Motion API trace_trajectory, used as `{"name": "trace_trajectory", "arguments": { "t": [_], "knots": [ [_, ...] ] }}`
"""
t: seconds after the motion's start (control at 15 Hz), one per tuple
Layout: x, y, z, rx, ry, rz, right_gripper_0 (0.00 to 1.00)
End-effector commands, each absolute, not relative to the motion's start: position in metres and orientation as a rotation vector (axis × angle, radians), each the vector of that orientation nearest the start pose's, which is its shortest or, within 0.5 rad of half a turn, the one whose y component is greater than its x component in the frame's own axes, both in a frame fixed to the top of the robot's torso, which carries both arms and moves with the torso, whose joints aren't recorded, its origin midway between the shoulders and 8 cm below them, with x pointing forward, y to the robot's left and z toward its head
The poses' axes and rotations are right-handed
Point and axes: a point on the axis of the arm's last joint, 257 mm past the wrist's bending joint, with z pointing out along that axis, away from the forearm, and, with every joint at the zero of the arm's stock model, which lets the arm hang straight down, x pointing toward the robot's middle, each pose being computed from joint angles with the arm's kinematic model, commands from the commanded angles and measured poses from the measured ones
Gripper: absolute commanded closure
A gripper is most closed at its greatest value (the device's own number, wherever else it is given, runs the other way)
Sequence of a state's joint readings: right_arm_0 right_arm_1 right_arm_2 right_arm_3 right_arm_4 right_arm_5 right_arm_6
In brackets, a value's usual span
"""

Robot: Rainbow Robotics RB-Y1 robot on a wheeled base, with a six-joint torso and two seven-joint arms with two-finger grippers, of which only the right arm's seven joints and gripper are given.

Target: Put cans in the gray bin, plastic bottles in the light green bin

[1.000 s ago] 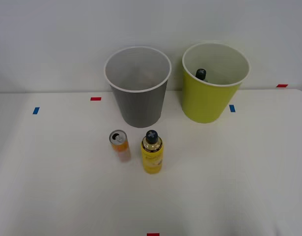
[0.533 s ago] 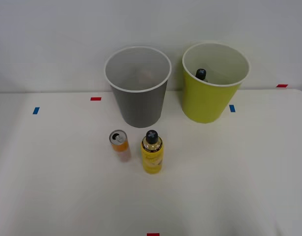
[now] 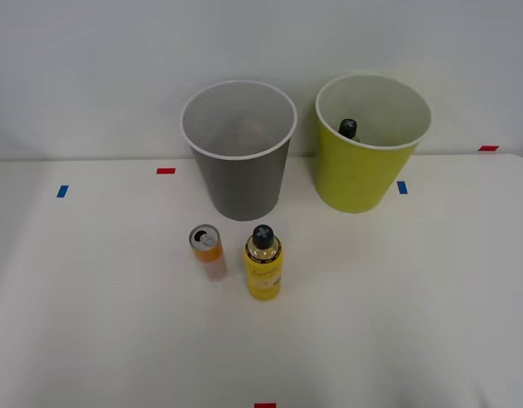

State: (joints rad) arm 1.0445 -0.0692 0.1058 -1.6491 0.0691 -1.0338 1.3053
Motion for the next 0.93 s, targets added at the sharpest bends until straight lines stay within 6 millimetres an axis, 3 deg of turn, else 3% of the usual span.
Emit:
{"name": "trace_trajectory", "arguments": {
  "t": [0.07, 0.93],
  "knots": [
    [0.1668, -0.2777, -0.2865, 0.163, 1.445, -0.003, 0.0],
    [0.1668, -0.2777, -0.2865, 0.163, 1.445, -0.003, 0.0]
  ]
}}
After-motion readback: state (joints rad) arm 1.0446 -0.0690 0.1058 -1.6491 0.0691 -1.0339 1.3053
